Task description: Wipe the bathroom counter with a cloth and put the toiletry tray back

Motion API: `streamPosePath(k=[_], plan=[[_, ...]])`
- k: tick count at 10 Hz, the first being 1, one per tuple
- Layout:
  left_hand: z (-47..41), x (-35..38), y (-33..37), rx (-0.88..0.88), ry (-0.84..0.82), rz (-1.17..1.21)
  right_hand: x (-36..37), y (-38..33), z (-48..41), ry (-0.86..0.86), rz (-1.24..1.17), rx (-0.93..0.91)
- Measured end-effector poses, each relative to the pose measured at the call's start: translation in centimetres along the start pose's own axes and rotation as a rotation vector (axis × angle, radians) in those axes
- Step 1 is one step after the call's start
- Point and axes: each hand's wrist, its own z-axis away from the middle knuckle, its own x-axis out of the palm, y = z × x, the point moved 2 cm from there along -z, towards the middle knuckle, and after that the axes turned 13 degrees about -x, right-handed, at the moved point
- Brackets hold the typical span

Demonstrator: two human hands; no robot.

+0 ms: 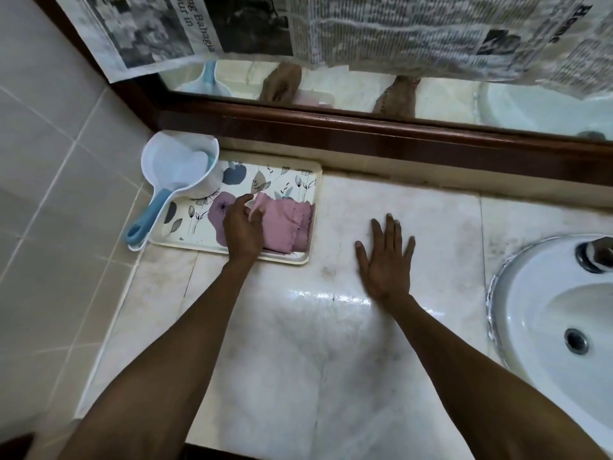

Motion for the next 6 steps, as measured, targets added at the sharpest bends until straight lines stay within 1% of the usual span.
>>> streamPosePath(k=[1, 2, 3, 4, 5, 6], plan=[[0.8, -0.2, -0.3, 0.116, 0.078, -0.23, -0.1, 0.0, 0.1, 0.005, 0.001, 0.003], [2.2, 0.4, 0.2, 0.37, 0.035, -0.362, -0.1, -0.2, 0.1, 0.015, -0.003, 0.007], [3.5, 2.2, -0.4, 0.472, -0.094, -0.561, -0.1, -0.1, 0.1, 0.023, 0.009, 0.002], [4.5, 2.9, -0.8, 0.424, -0.219, -0.709, -0.2, 0.0, 0.1, 0.032, 0.009, -0.01], [4.6, 2.8, 0.2, 0.399, -0.253, -0.783, -0.1, 0.2, 0.2, 0.027, 0.0, -0.007], [4.7, 2.1, 2.1, 0.318, -0.237, -0.741, -0.6, 0.5, -0.2, -0.054, -0.052, -0.043]])
